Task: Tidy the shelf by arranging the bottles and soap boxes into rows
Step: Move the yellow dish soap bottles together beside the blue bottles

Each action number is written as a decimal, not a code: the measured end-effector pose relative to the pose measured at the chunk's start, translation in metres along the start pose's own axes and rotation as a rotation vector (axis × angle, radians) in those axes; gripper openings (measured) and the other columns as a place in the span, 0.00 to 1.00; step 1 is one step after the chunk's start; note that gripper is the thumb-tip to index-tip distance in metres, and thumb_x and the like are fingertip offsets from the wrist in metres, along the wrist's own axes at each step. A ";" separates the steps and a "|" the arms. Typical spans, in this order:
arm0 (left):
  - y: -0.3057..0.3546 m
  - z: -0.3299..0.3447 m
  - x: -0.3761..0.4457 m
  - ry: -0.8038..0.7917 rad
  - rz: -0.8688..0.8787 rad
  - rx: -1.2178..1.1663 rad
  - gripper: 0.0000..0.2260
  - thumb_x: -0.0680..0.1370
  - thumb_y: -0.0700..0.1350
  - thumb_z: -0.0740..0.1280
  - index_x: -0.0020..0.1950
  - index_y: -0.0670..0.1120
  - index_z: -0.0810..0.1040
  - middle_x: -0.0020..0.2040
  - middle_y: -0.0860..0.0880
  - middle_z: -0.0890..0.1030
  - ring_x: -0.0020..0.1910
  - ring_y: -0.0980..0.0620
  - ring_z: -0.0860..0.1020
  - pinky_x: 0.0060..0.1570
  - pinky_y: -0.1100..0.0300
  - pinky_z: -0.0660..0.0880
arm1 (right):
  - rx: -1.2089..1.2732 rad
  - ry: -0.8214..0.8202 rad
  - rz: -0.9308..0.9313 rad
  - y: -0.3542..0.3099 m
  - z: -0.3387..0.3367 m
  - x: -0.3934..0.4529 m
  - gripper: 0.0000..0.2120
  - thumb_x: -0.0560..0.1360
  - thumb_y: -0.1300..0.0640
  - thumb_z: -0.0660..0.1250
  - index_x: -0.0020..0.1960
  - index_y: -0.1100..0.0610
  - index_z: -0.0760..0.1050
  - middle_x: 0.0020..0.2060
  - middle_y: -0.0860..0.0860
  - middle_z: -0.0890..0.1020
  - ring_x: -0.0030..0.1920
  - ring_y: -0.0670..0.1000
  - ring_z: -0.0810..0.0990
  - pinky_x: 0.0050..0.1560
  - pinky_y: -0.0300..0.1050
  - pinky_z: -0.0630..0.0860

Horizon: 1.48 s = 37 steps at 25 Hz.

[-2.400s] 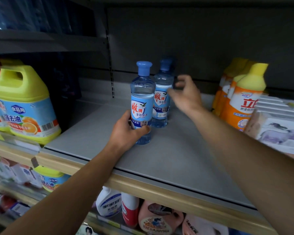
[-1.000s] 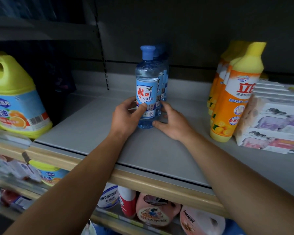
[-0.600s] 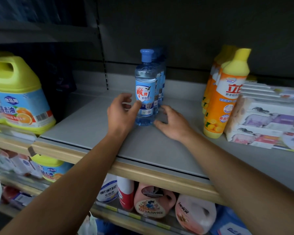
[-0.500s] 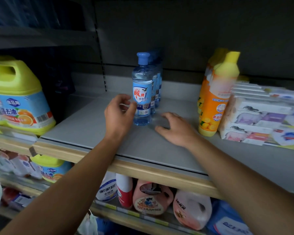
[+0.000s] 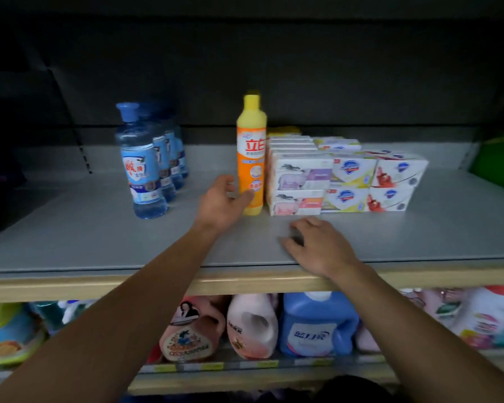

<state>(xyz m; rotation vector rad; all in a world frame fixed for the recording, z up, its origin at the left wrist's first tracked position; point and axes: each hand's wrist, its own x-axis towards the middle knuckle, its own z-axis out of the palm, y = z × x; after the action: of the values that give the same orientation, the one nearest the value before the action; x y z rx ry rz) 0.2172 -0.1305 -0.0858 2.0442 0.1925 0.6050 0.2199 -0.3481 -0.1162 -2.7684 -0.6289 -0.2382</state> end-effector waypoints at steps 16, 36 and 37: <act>-0.008 -0.027 -0.068 -0.229 0.182 0.110 0.20 0.78 0.50 0.68 0.67 0.51 0.67 0.58 0.57 0.78 0.50 0.67 0.76 0.46 0.77 0.70 | -0.019 -0.038 0.031 -0.003 -0.007 0.003 0.25 0.76 0.38 0.59 0.66 0.53 0.72 0.65 0.52 0.74 0.65 0.57 0.70 0.66 0.51 0.68; 0.114 -0.086 -0.134 -0.502 -0.462 -0.871 0.26 0.65 0.54 0.73 0.57 0.39 0.77 0.43 0.38 0.84 0.38 0.42 0.84 0.31 0.55 0.80 | 1.395 -0.364 0.348 -0.095 -0.085 0.038 0.21 0.74 0.44 0.68 0.62 0.54 0.76 0.49 0.55 0.82 0.45 0.52 0.83 0.40 0.46 0.81; 0.114 -0.088 -0.135 -0.499 -0.477 -0.875 0.27 0.65 0.53 0.73 0.58 0.39 0.76 0.44 0.37 0.84 0.39 0.41 0.84 0.31 0.54 0.80 | 1.443 -0.381 0.344 -0.099 -0.082 0.037 0.21 0.74 0.44 0.68 0.62 0.54 0.75 0.47 0.55 0.82 0.44 0.53 0.83 0.41 0.47 0.81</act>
<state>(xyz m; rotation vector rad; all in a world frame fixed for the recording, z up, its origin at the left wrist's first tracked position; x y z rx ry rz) 0.0454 -0.1736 0.0010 1.1722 0.0849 -0.1358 0.2009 -0.2745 -0.0062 -1.4349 -0.1927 0.6031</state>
